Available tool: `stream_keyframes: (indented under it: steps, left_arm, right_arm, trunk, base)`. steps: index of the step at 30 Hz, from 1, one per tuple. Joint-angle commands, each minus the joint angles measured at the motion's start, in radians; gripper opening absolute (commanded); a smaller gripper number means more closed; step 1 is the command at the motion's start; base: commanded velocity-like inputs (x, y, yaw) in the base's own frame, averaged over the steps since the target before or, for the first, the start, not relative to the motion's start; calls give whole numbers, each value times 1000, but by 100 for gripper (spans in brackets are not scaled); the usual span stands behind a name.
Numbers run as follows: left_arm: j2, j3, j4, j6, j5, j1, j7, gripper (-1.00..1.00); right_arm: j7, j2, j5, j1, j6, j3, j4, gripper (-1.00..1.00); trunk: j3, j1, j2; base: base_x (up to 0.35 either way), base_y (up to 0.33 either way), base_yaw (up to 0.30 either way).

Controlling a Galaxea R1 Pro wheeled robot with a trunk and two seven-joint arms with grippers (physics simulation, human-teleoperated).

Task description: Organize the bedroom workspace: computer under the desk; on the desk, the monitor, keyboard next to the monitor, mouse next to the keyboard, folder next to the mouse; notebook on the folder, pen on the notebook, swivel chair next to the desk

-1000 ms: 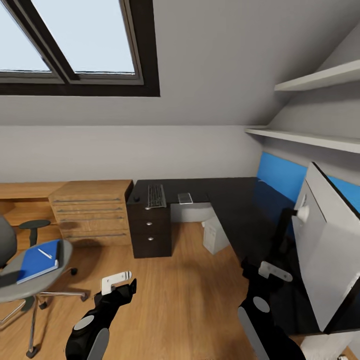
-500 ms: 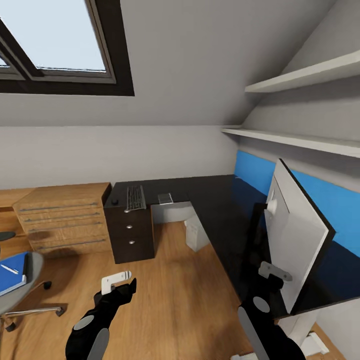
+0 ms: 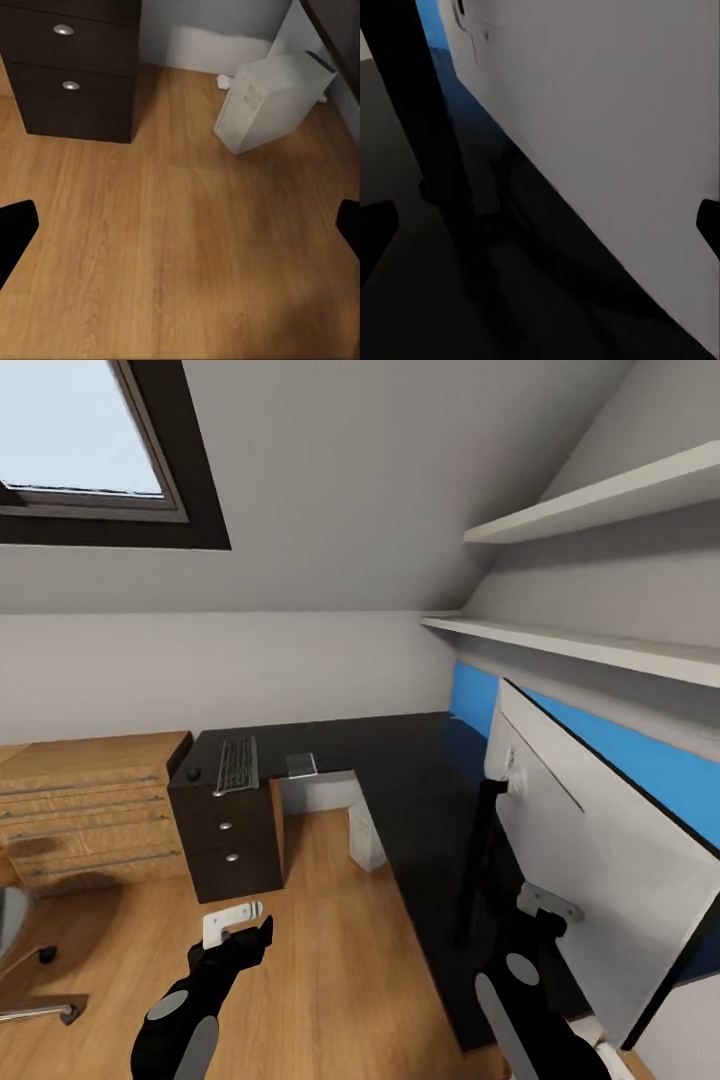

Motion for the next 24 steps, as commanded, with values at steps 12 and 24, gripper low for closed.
stream_keyframes:
  steps: [12, 24]
  left_arm:
    - [0, -10, -2, 8, -37, -1, 8, 100]
    - [2, -4, -3, 9, -40, -1, 10, 100]
  right_arm:
    - [-6, 0, -3, -1, 7, 2, -6, 100]
    - [-6, 0, -3, -1, 7, 2, -5, 100]
  trunk:
    - [-1, 1, -1]
    - [-7, 1, -1]
  base:
    - [129, -177, 0]
    - [-5, -319, 106]
